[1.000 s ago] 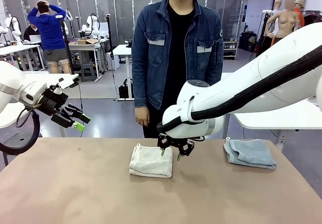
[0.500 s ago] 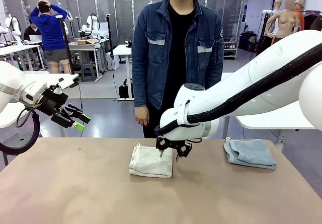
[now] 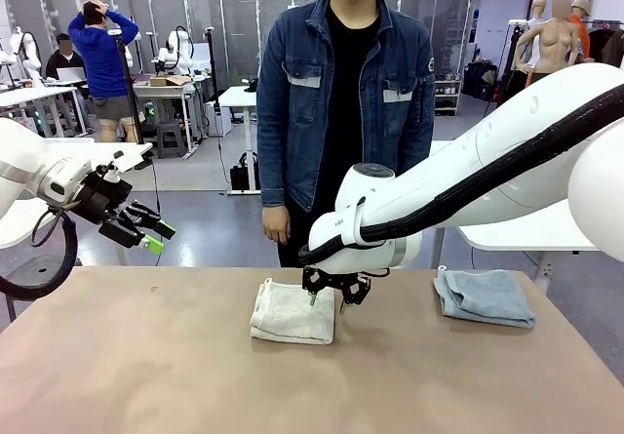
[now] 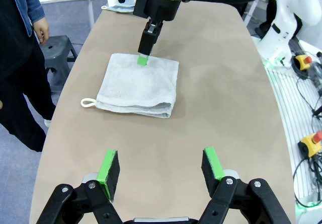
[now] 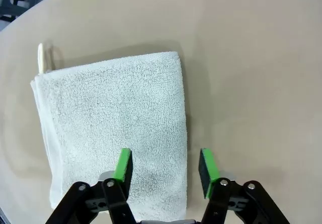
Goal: Fold the towels and place them in the basket.
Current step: Stack the folded Towel with hook on the right side of the table.
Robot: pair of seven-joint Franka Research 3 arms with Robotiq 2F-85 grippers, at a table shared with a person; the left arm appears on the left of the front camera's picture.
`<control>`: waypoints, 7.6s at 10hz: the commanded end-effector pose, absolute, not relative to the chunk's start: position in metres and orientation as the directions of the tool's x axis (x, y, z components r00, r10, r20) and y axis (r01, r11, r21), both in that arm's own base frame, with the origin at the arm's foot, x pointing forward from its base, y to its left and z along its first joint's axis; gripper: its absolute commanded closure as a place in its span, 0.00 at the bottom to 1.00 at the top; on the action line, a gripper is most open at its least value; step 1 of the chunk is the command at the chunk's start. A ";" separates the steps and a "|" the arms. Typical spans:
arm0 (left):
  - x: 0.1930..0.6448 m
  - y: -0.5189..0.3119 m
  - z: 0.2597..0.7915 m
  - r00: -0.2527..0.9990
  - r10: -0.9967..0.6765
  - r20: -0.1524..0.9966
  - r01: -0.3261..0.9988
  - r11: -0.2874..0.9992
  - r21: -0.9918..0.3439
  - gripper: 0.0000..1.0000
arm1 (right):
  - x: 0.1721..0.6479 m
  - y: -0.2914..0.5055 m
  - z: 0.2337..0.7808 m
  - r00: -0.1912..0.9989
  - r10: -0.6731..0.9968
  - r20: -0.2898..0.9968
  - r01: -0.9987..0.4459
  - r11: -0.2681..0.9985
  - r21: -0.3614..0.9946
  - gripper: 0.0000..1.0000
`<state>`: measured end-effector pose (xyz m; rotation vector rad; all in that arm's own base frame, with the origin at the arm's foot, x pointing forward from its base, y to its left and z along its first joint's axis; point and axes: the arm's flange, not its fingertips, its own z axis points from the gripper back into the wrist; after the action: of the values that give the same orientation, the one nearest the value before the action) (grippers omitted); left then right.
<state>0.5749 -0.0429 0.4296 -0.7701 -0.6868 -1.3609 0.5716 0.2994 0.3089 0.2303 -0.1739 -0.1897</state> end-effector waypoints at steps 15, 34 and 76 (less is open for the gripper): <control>0.574 -0.043 0.431 0.092 -0.583 0.807 0.996 0.047 -0.080 0.17 | 0.574 0.303 0.303 0.972 -0.170 0.160 0.132 0.965 0.226 1.00; 0.574 -0.043 0.431 0.092 -0.583 0.807 0.996 0.047 -0.080 0.17 | 0.611 0.122 0.485 0.914 -0.017 0.406 0.023 1.000 -0.010 0.96; 0.574 -0.043 0.431 0.092 -0.583 0.807 0.996 0.047 -0.080 0.17 | 0.639 -0.106 0.440 0.981 -0.149 0.127 0.140 0.987 0.073 0.17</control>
<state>0.5749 -0.0427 0.4296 -0.7699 -0.6869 -1.3606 0.6529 -0.1022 0.4134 0.0239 -0.1292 -0.1862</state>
